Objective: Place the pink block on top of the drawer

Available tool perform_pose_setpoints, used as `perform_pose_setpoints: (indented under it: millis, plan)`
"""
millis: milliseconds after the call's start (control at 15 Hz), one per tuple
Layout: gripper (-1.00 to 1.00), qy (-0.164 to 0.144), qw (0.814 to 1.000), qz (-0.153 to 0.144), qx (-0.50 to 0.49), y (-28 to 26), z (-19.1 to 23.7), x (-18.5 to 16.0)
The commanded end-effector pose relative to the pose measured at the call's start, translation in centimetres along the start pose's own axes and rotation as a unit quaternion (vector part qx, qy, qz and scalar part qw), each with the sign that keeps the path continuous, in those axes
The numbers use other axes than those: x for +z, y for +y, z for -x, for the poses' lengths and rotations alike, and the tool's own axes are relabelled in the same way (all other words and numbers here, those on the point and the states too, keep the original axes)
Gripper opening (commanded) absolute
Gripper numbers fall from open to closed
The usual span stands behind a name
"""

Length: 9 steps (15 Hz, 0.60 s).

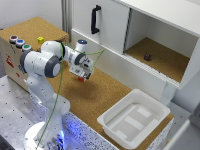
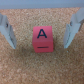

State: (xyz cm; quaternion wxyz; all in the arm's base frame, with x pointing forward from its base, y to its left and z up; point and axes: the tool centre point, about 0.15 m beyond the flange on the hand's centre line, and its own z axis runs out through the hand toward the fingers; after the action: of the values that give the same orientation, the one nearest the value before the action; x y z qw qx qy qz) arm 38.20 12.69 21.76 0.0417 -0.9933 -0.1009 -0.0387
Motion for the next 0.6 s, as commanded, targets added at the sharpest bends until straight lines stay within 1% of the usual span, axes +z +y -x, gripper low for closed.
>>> perform_pose_setpoints:
  millis: [0, 67, 133, 400, 533]
  plan:
    - [1.00, 0.044, 0.999, -0.012, 0.007, -0.8, 0.1, 1.5]
    - [1.00, 0.044, 0.999, -0.013, 0.005, -0.8, 0.1, 1.6]
    - [-1.00, 0.043, 0.999, -0.013, 0.002, -0.8, 0.0, 1.7]
    - [-1.00, 0.044, 0.999, 0.012, -0.015, -0.6, -0.4, 0.8]
    - [-1.00, 0.039, 0.999, 0.017, -0.021, -0.6, -0.3, 0.6]
